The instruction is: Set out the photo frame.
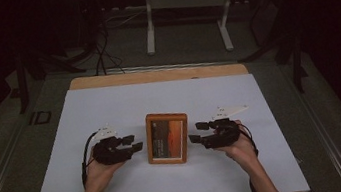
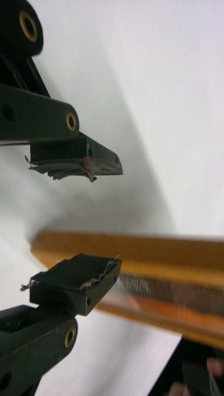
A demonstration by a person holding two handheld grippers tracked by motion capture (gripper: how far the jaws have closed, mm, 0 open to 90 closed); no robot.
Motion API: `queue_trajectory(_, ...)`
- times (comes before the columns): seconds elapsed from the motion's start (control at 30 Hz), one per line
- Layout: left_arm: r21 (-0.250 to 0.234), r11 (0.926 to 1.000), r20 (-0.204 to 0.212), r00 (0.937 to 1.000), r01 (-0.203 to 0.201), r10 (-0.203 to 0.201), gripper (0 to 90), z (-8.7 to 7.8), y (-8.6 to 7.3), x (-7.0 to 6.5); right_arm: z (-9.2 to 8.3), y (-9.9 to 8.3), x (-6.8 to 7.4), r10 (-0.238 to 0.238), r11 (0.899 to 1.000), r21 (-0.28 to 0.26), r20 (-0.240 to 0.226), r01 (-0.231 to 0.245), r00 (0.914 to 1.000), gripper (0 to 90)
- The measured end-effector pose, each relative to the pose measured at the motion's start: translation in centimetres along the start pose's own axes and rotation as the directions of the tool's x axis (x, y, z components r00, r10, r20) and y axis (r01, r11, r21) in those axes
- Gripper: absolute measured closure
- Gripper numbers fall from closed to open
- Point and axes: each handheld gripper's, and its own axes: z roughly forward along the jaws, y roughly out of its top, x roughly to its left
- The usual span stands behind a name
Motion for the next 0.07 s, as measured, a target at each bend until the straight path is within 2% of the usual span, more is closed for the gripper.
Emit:
queue_trajectory(0.03, 0.000, 0.9999, -0.059, 0.9982, 0.014, -0.014, 46.7, -0.45, -0.21, 0.50, -0.58, -0.05, -0.25, 0.000, 1.000, 0.006, 0.010, 0.000, 1.0000, 38.9)
queue_trajectory(0.07, 0.000, 0.9999, -0.059, 0.9982, 0.014, -0.014, 45.8, -0.45, -0.21, 0.50, -0.58, -0.05, -0.25, 0.000, 1.000, 0.006, 0.010, 0.000, 1.0000, 38.9)
